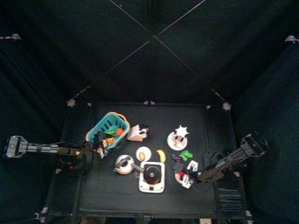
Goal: Hand over apple to other hand
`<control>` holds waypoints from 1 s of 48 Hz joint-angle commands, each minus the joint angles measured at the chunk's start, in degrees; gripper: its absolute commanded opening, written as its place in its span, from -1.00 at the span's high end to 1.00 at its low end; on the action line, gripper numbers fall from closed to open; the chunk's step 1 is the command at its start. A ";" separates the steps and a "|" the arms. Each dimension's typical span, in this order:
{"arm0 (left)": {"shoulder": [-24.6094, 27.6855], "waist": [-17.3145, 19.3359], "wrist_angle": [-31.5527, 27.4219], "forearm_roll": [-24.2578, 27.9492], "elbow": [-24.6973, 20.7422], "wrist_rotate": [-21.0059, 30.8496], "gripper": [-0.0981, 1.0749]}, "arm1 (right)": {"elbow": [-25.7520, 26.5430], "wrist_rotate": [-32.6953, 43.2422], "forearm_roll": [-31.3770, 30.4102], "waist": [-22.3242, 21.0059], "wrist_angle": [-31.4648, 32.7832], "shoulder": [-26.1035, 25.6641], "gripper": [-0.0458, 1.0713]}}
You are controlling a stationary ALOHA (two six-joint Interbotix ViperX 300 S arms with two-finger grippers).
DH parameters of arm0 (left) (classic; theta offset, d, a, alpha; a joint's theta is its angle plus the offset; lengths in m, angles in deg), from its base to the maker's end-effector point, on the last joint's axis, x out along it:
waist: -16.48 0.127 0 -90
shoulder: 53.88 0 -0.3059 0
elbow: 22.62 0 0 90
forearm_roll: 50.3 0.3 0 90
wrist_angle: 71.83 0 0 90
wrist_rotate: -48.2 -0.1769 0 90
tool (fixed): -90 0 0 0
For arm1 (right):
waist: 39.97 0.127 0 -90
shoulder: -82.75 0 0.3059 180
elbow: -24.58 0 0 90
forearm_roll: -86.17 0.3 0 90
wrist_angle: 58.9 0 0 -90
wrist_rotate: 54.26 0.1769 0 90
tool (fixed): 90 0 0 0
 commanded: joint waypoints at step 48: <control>14.77 -10.99 -1.41 -1.41 -19.95 13.89 -0.93 | 14.50 0.00 -55.37 -11.95 -8.88 10.55 -0.32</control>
